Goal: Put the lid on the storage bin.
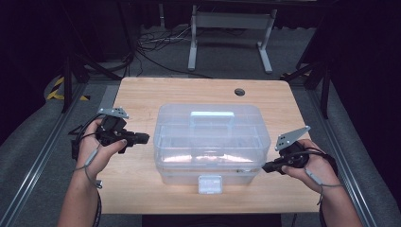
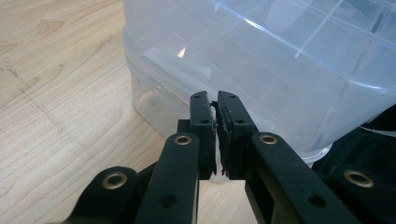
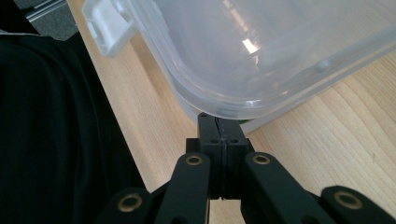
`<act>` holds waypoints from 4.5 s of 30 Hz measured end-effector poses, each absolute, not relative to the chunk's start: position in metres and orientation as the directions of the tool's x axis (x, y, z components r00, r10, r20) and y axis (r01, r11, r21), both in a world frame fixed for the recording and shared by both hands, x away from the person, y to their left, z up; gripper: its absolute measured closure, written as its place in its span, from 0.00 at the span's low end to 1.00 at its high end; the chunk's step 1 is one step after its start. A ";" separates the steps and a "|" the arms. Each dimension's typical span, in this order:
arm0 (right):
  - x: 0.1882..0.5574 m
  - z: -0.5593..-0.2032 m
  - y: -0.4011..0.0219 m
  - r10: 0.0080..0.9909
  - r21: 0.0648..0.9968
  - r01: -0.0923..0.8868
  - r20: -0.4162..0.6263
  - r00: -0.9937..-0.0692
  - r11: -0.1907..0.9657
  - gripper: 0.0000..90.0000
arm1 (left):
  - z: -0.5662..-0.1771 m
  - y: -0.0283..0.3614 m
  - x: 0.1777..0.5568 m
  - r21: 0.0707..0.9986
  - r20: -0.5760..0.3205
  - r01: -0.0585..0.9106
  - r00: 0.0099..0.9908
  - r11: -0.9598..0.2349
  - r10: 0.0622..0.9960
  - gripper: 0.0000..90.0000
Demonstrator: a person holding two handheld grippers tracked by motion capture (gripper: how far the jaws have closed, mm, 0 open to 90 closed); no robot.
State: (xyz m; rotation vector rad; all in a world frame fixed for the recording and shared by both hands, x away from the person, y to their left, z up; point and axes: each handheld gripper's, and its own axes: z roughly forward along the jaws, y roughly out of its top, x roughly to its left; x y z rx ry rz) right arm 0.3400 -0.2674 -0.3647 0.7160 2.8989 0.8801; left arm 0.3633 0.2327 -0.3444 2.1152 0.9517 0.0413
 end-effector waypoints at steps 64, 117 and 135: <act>0.348 -0.332 -0.301 0.486 0.660 0.428 0.108 -0.867 0.617 0.96 | -0.349 0.254 0.343 0.720 -0.269 0.621 0.662 -0.310 0.700 0.85; 0.430 -0.398 -0.379 0.781 0.791 0.505 0.055 -0.622 0.346 0.77 | -0.369 0.278 0.347 0.736 -0.199 0.618 0.587 -0.276 0.784 0.76; 0.437 -0.433 -0.377 0.749 0.758 0.479 -0.020 -0.662 0.443 0.71 | -0.385 0.277 0.362 0.710 -0.200 0.634 0.600 -0.307 0.775 0.73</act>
